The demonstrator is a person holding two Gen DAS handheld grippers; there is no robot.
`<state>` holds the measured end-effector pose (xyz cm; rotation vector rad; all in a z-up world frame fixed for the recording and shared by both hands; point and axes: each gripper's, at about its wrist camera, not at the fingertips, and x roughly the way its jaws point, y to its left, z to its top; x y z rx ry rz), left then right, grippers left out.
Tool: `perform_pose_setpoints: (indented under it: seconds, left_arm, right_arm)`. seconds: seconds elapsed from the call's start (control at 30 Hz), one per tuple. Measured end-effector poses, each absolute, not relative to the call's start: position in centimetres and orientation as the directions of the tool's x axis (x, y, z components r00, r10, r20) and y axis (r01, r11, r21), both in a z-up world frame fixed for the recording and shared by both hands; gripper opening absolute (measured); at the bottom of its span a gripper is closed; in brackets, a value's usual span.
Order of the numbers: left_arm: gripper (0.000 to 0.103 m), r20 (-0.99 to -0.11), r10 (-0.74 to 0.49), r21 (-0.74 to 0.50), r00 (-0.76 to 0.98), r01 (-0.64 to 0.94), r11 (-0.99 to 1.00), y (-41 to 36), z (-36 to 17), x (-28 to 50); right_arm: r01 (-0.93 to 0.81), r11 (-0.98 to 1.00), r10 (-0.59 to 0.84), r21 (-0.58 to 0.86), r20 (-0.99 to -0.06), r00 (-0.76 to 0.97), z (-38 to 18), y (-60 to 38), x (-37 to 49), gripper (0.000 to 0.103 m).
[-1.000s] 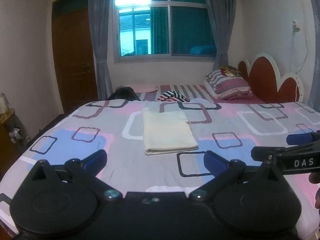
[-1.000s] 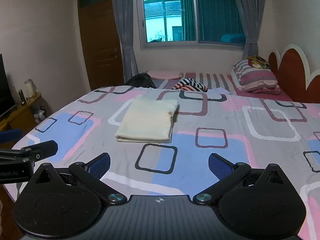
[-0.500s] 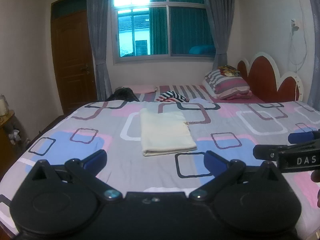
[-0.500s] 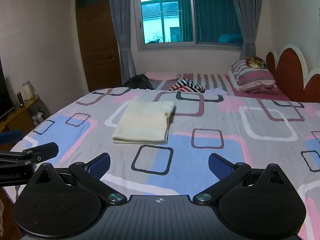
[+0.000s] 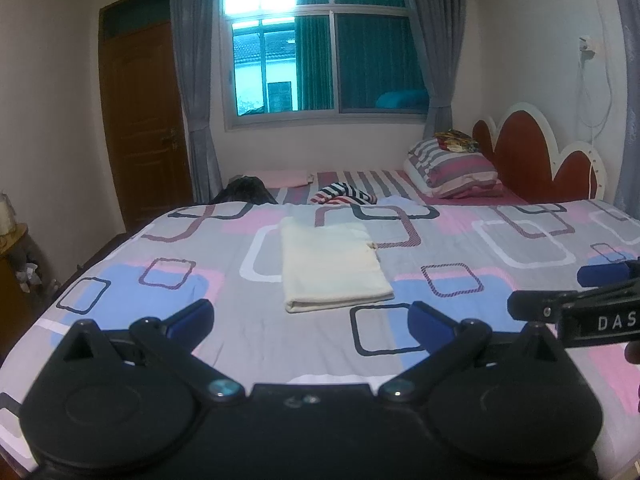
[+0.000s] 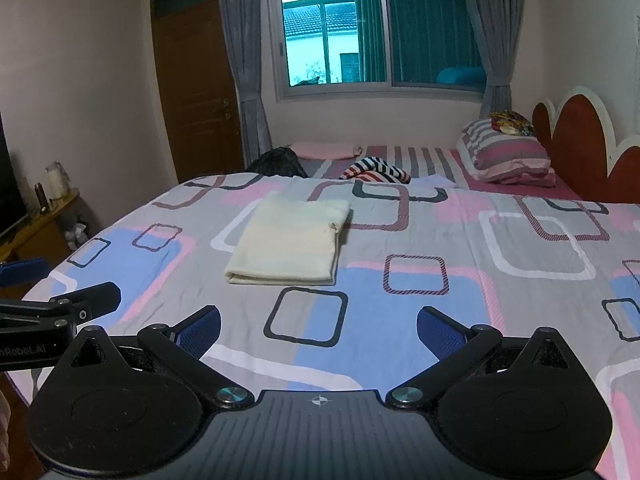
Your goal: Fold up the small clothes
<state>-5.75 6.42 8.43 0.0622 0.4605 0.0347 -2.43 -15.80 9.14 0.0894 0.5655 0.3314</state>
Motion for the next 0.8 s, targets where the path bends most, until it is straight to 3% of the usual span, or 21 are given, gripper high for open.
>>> perform_pose_setpoints:
  seconds: [0.8]
  left_arm:
    - [0.102,-0.438,0.042,0.088,0.898,-0.003,0.996,6.57,8.54,-5.71]
  right_arm:
    - [-0.318,0.930,0.368,0.184,-0.502,0.783,9.15,-16.03,-2.50,0.103]
